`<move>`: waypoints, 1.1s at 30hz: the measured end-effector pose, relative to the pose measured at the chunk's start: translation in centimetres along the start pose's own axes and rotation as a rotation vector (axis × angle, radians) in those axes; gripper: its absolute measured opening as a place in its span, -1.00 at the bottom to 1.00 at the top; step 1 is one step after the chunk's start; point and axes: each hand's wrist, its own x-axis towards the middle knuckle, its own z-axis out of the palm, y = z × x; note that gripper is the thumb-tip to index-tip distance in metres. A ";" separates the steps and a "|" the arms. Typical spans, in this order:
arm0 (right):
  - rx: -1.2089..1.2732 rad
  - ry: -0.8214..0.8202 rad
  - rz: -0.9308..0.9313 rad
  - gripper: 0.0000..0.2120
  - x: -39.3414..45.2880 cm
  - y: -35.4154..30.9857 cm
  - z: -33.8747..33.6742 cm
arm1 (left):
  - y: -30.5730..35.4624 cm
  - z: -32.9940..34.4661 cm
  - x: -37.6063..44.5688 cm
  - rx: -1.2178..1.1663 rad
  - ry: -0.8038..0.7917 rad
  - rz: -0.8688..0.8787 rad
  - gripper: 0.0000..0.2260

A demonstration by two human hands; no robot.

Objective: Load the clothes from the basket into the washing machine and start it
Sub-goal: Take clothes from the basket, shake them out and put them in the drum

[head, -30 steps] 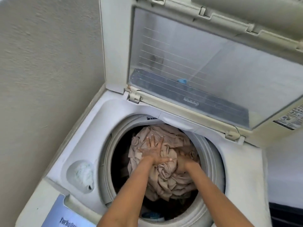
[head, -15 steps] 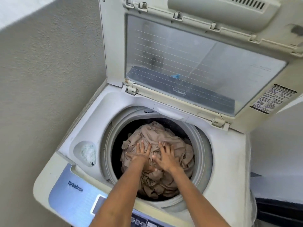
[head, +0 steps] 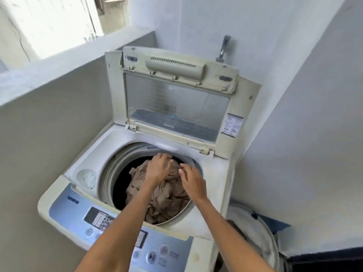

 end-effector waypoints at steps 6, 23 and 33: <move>0.201 0.380 0.149 -0.75 -2.6 5.2 -7.6 | 13.9 4.0 -2.4 -0.293 0.045 0.248 -0.65; 0.416 0.116 1.004 -0.79 -18.6 34.1 0.4 | 15.2 37.4 -13.8 -0.140 -0.659 -0.041 -0.79; 0.186 -0.362 1.081 -0.77 -22.3 50.1 20.5 | 6.3 59.5 -13.6 -0.062 -0.751 -0.331 -0.77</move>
